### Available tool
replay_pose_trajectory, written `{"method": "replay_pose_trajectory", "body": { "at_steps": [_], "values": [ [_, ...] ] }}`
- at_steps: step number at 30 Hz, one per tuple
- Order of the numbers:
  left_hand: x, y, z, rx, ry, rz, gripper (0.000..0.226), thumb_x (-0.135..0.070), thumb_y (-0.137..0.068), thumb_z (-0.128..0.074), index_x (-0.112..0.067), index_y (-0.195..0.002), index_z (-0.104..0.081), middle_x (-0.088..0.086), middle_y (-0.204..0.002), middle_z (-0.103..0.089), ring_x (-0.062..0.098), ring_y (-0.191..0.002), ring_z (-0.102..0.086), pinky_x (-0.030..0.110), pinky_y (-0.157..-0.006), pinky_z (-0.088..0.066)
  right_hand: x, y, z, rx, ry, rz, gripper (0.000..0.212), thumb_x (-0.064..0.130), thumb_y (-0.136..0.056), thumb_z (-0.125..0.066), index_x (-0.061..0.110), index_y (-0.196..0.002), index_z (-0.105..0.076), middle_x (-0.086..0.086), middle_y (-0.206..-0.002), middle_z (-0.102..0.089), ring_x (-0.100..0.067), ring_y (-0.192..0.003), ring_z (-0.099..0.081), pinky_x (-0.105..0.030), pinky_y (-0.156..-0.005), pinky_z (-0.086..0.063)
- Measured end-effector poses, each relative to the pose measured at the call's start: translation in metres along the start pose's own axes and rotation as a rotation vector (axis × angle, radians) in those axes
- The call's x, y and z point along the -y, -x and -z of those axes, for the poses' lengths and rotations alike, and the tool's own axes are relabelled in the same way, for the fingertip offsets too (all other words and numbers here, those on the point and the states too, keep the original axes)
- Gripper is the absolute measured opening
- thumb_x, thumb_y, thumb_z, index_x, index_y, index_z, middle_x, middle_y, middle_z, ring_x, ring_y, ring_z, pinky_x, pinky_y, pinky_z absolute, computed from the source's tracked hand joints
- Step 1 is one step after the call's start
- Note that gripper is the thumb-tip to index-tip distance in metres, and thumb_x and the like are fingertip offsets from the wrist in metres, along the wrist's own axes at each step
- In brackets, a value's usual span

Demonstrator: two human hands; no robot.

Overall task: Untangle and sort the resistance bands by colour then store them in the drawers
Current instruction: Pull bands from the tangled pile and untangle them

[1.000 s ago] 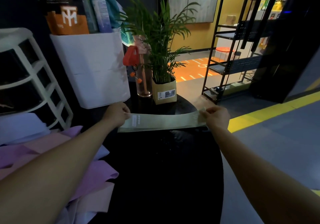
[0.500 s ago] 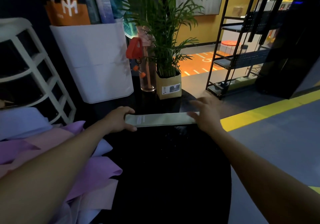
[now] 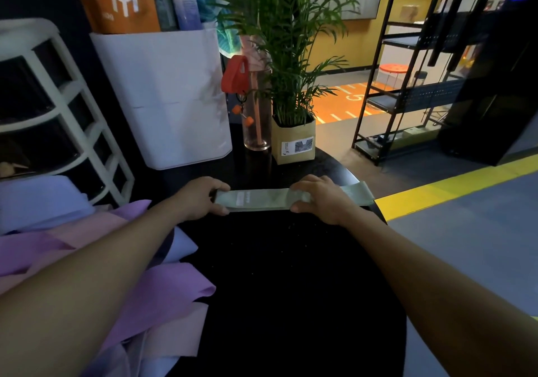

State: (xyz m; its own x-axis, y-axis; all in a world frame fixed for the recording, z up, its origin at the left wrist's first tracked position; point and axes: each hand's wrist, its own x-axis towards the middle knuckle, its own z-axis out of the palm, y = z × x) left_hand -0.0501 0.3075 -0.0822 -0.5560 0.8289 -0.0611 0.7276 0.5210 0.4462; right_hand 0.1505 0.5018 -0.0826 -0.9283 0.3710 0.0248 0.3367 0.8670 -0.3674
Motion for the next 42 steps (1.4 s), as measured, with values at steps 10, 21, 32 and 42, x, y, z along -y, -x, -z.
{"method": "replay_pose_trajectory", "body": {
  "at_steps": [10, 21, 32, 42],
  "values": [
    [-0.006, 0.006, 0.0, 0.049, -0.051, -0.061, 0.061, -0.014, -0.08, -0.072, -0.016, -0.136, -0.047, 0.006, -0.127, -0.042, 0.021, -0.115, -0.048, 0.031, -0.104, -0.037, 0.005, 0.002, 0.001, 0.046, 0.163, 0.025, 0.055, 0.046, -0.091, -0.051, 0.025, -0.14, -0.039, 0.0, -0.137, -0.039, -0.027, -0.121, -0.036, -0.046, -0.102, -0.036],
    [-0.015, 0.009, 0.001, 0.112, -0.041, -0.002, 0.068, -0.008, -0.084, -0.065, -0.017, -0.143, -0.034, 0.005, -0.144, -0.026, 0.02, -0.127, -0.039, 0.02, -0.101, -0.028, 0.012, 0.004, 0.004, 0.085, 0.172, 0.015, 0.058, 0.044, -0.092, -0.05, 0.023, -0.143, -0.035, -0.005, -0.141, -0.037, -0.028, -0.13, -0.032, -0.043, -0.109, -0.029],
    [-0.043, 0.059, 0.044, -0.184, -0.099, -0.054, 0.042, -0.007, -0.085, -0.064, -0.012, -0.126, -0.055, 0.008, -0.126, -0.052, 0.024, -0.116, -0.052, 0.03, -0.101, -0.04, 0.089, 0.02, 0.019, -0.11, 0.069, 0.115, 0.048, 0.03, -0.09, -0.06, 0.018, -0.134, -0.048, -0.007, -0.134, -0.045, -0.026, -0.124, -0.043, -0.039, -0.1, -0.04],
    [-0.026, 0.195, 0.089, -0.33, -0.155, 0.027, 0.058, -0.058, -0.069, -0.043, -0.022, -0.11, -0.064, 0.001, -0.115, -0.058, 0.02, -0.107, -0.056, 0.036, -0.09, -0.046, 0.21, 0.057, 0.008, -0.121, -0.055, 0.307, 0.034, 0.019, -0.085, -0.063, 0.006, -0.117, -0.062, -0.016, -0.115, -0.057, -0.031, -0.108, -0.054, -0.035, -0.092, -0.043]
  ]
}}
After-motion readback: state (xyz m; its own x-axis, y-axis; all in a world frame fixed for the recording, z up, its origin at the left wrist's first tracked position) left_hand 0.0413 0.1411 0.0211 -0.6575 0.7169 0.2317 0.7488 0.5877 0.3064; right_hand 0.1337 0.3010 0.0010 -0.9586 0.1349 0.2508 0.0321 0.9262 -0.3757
